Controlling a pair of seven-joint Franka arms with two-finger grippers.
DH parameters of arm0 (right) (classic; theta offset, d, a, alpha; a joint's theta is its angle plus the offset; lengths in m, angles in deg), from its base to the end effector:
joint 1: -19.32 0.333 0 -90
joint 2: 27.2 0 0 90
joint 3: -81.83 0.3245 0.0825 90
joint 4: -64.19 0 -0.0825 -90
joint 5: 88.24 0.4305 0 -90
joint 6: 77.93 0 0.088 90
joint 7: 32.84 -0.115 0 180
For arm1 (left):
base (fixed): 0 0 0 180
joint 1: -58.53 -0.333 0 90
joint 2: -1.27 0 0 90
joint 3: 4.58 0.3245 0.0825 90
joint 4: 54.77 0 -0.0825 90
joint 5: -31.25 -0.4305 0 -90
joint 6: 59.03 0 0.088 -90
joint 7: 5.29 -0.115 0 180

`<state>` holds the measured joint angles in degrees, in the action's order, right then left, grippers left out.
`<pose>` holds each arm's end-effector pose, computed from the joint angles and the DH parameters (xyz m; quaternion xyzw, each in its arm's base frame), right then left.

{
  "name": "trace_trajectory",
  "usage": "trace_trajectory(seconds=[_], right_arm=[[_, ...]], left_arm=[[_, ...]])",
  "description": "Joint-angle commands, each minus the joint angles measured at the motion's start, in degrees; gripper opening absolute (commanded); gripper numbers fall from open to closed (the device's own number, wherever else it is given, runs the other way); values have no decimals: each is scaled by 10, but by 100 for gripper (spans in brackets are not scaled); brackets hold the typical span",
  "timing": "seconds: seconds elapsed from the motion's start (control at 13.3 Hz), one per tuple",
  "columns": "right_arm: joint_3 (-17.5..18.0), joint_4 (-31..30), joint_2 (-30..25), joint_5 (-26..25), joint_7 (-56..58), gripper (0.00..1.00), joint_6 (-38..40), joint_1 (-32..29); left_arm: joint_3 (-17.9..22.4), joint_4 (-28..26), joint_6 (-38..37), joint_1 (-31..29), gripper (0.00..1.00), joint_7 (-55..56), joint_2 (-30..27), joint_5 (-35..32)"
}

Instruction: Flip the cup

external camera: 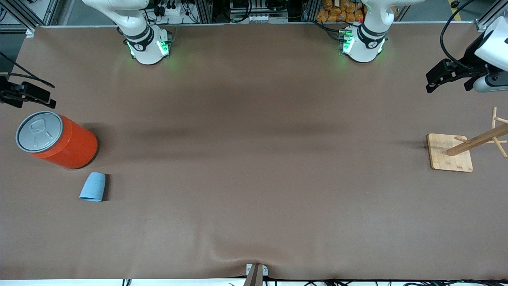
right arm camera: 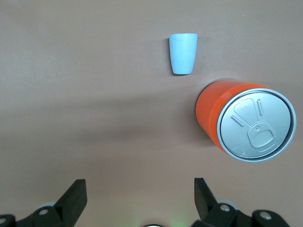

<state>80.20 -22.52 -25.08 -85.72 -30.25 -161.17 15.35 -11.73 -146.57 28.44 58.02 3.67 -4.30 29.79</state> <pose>0.5972 -0.0527 0.6226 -0.9983 0.0247 0.0471 0.0248 0.5616 -0.0660 0.6612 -0.9995 -0.0212 -0.0129 0.0172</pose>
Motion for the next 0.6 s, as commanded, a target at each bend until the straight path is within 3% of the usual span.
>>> trace_trajectory(seconds=[0.0, 0.52], right_arm=[[4, 8, 5, 7, -1, 100, 4, -5], [5, 8, 24, 7, 0, 100, -6, -3]], left_arm=[[0, 14, -7, -5, 100, -10, 6, -2], [2, 17, -7, -5, 100, -31, 26, -2]])
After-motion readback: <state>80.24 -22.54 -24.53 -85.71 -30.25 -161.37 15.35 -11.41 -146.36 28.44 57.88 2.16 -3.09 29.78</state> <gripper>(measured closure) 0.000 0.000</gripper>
